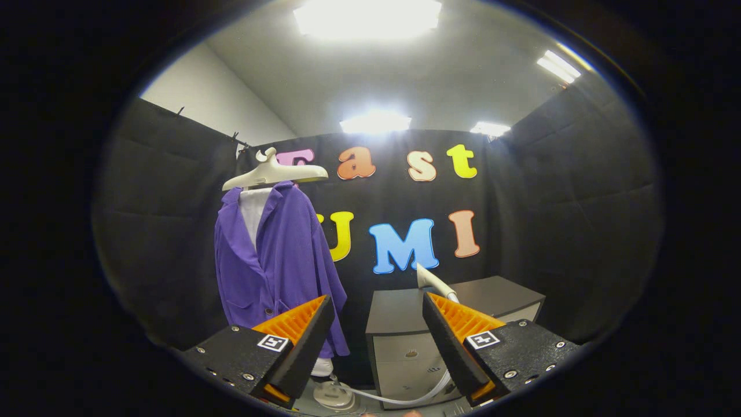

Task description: Iron the clothes twice with a garment steamer, once on the left side and once on the right side.

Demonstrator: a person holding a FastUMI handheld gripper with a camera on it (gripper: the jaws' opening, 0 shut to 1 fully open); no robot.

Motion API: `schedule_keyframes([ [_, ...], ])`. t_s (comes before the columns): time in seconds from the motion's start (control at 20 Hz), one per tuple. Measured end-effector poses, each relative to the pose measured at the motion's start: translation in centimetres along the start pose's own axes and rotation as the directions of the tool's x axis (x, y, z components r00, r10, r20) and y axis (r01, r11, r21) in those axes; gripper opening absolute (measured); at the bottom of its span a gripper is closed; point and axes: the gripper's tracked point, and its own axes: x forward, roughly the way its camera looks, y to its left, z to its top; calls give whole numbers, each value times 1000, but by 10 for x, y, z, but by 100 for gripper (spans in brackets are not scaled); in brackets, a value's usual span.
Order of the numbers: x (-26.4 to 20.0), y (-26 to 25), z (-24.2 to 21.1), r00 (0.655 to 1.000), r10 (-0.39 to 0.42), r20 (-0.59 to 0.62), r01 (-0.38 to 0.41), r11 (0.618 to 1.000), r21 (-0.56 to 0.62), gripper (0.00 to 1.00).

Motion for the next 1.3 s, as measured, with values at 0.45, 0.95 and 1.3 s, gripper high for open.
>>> schedule_keyframes([
  [0.45,31,-20,-6,999,-2,-49,6,996,85,95],
  [0.95,146,-104,-10,987,-121,-105,140,969,202,95],
  [1.3,251,-163,-24,980,-87,-177,130,960,250,95],
])
